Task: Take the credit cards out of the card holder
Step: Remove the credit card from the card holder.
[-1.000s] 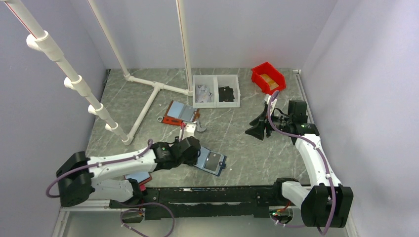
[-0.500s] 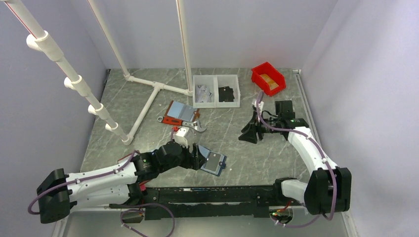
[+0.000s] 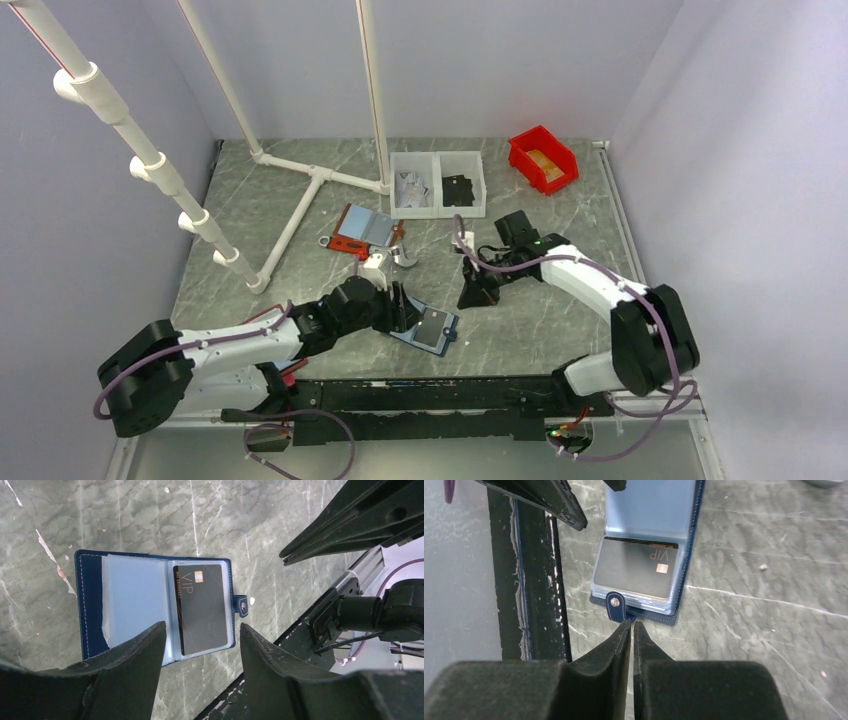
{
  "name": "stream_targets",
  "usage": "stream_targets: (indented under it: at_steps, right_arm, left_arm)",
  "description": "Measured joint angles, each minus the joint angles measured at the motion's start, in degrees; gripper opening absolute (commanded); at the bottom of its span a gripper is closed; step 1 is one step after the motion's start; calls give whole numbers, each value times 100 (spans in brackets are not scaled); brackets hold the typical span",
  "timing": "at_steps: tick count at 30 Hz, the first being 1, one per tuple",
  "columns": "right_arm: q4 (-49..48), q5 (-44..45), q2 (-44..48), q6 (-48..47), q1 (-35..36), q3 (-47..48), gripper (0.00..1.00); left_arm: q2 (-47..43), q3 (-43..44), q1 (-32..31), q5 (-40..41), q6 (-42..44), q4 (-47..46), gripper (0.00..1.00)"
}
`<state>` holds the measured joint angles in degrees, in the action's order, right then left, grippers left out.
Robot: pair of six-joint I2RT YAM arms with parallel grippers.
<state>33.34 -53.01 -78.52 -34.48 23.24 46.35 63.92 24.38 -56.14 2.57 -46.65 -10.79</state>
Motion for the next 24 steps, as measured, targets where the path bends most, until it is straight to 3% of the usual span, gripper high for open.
stream_targets:
  at_steps: [11,24]
  right_arm:
    - [90,640,-1178,20,922,544,4]
    - [446,1051,-1781,-92,1456,837,4]
  left_arm:
    - [389,-76,151,-140,-24,-387,59]
    - [728,-264,326,-402,-87,-852,56]
